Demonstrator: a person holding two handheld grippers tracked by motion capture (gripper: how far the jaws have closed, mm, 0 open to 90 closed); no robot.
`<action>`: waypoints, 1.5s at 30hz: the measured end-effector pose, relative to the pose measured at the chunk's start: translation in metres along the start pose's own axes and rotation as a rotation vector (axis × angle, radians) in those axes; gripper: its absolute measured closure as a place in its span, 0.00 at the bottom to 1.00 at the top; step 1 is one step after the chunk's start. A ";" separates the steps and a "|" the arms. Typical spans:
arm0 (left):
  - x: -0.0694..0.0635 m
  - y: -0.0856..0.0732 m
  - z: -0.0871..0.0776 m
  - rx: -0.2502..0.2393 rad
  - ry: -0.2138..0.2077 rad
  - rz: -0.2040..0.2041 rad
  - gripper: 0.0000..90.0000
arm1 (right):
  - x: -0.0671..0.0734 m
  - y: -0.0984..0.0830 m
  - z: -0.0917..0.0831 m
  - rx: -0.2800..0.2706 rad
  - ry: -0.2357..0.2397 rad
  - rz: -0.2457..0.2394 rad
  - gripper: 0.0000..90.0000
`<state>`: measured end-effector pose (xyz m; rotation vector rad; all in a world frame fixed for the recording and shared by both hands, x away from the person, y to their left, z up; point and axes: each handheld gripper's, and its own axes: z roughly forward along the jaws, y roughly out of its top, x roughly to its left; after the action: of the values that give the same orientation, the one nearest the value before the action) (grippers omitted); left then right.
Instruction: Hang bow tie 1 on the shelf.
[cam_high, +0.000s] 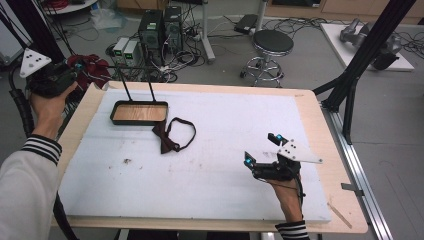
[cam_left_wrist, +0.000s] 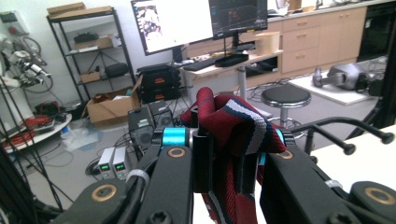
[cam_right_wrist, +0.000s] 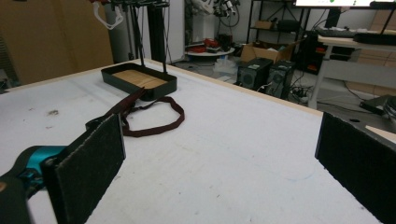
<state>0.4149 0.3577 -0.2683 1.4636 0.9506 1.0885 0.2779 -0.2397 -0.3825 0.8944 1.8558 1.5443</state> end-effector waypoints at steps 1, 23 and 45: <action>0.001 -0.001 0.001 0.003 0.006 -0.002 0.90 | 0.000 -0.002 -0.001 -0.003 -0.004 0.002 0.01; 0.010 -0.031 0.003 0.040 0.124 -0.110 0.90 | -0.003 -0.017 -0.009 -0.015 -0.034 0.019 0.01; 0.012 -0.055 -0.008 0.150 0.100 -0.091 0.90 | 0.001 -0.024 -0.001 -0.005 -0.036 0.016 0.01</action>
<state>0.4094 0.3798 -0.3204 1.4826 1.1797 1.0503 0.2733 -0.2420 -0.4058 0.9315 1.8229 1.5315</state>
